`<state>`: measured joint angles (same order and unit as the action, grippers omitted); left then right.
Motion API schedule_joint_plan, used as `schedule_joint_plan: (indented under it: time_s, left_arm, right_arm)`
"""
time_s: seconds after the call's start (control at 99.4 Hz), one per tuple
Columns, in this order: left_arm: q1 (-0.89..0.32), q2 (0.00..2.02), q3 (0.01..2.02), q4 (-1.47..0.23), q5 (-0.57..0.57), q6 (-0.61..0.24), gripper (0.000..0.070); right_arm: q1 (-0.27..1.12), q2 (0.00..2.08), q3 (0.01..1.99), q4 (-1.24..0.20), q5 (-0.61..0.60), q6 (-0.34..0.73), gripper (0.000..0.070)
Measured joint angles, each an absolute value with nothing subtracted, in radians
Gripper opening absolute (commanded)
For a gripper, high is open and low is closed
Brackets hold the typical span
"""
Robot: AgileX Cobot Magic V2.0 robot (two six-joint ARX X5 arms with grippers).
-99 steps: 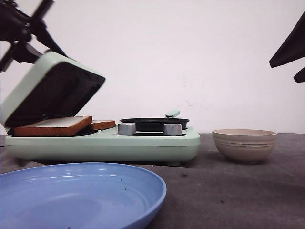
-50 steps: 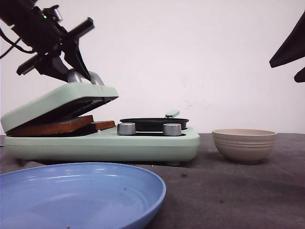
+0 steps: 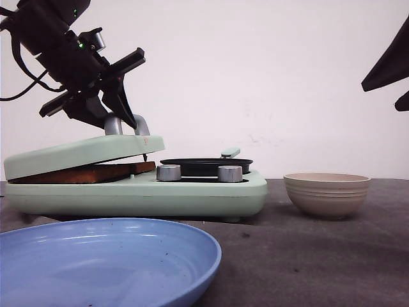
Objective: Make breakfast with bread and shrimp
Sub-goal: 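Push the lid down over the bread with the left gripper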
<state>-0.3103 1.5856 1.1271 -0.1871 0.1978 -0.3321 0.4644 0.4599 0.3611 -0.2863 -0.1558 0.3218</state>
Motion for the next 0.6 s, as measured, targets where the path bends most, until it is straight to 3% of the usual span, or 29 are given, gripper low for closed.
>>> schedule_joint_plan:
  time_s: [0.121, 0.282, 0.603]
  left_arm:
    - [-0.31, 1.586, 1.127, -0.187, 0.198, -0.331, 0.0014]
    - [-0.31, 1.586, 1.127, -0.207, 0.197, -0.315, 0.028]
    - [-0.299, 1.589, 1.124, -0.228, 0.173, -0.285, 0.0486]
  right_arm:
    - [0.464, 0.46, 0.361, -0.286, -0.156, 0.322, 0.0335]
    - [0.464, 0.46, 0.361, -0.286, -0.156, 0.322, 0.0335]
    - [0.464, 0.46, 0.361, -0.286, -0.156, 0.322, 0.0335]
